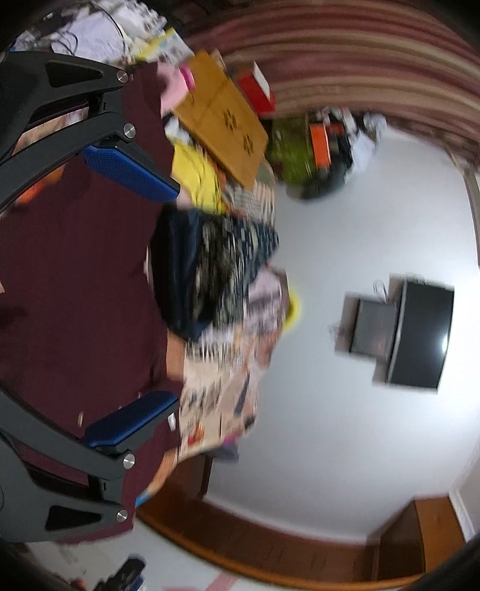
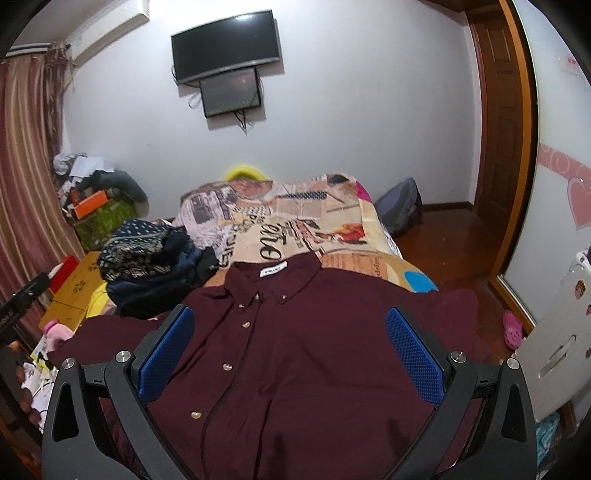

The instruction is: Fold large clothes

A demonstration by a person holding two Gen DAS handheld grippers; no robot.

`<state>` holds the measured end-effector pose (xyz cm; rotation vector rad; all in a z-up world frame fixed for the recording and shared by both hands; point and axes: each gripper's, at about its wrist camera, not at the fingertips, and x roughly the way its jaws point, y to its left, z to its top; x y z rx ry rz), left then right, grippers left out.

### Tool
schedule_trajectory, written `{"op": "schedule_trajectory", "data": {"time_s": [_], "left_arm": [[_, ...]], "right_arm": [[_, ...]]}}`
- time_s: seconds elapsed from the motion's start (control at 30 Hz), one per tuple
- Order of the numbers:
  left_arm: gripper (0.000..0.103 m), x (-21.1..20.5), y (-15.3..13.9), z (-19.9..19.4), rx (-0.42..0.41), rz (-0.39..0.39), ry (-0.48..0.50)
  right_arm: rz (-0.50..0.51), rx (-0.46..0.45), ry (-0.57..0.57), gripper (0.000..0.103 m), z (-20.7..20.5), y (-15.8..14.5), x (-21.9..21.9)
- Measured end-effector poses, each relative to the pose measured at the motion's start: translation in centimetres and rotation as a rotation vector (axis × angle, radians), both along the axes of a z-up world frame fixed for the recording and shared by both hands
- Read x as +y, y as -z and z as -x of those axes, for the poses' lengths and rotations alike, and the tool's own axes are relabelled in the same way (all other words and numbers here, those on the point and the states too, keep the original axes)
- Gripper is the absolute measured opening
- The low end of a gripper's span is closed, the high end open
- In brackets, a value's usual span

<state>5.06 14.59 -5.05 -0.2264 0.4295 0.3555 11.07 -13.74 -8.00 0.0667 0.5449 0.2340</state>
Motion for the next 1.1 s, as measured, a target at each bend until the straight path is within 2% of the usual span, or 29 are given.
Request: {"op": "schedule_trajectory", "data": {"time_s": [0.13,0.33,0.5,0.6,0.67,0.83,0.93,1.03,1.1], "left_arm": [[0.103,5.3,1.6,0.4,0.038,0.006,-0.139],[0.103,14.1,5.6,1.6,0.136,0.085,-0.337],[0.103,21.1,11.0,3.1,0.226,0.245,-0.454],[0.097,24.3,14.7,3.8,0.263,0.359,-0.482],[0.089,26.0,17.2,4.2,0.282,0.457,-0.486],[0.081,28.8,22.7,5.0,0.274,0.672,-0.484],[0.076,30.0,24.9,4.9,0.262,0.74,-0.476],[0.072,31.1,26.4,4.7,0.265,0.763,-0.496],[0.059,31.9,27.0,4.7,0.257,0.77,-0.502]], "right_arm": [[0.004,0.041,0.009,0.103,-1.4,0.5,0.4],[0.02,0.084,0.007,0.103,-3.2,1.3,1.7],[0.037,0.119,-0.017,0.103,-4.6,2.1,3.0],[0.052,0.139,-0.032,0.103,-5.3,2.6,3.9],[0.066,0.154,-0.039,0.103,-5.6,2.9,4.3],[0.086,0.178,-0.051,0.103,-6.4,3.3,5.3],[0.093,0.193,-0.06,0.103,-6.7,3.5,5.8],[0.101,0.201,-0.072,0.103,-7.0,3.7,6.3],[0.108,0.203,-0.078,0.103,-7.0,3.8,6.8]]}}
